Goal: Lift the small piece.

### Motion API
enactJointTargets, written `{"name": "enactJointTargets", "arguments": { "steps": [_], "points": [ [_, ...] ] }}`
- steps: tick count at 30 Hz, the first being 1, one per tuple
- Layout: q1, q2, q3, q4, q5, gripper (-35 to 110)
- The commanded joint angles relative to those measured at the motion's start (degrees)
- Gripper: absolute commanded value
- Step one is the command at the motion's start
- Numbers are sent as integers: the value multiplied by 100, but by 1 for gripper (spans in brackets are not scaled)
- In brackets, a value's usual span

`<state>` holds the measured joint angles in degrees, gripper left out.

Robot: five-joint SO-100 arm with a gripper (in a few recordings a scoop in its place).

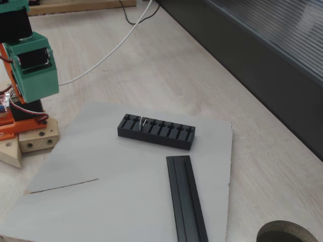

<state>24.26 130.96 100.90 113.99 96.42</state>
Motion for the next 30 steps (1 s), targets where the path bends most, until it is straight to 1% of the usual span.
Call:
{"name": "enactJointTargets", "arguments": {
  "steps": [1, 6, 9, 13, 17, 20, 25, 30],
  "points": [
    [-9, 44, 26, 97, 26, 8],
    [-53, -220, -53, 88, 18, 9],
    [-668, -527, -62, -105, 18, 9],
    [-1617, -1151, -62, -1011, 79, 8],
    [-2065, -1749, -62, -2109, 88, 8],
    [-2347, -1951, -62, -2681, 88, 8],
    [-2760, -1951, -62, -2927, 88, 8],
    [-3524, -1934, -70, -2944, 88, 8]
  ]
}}
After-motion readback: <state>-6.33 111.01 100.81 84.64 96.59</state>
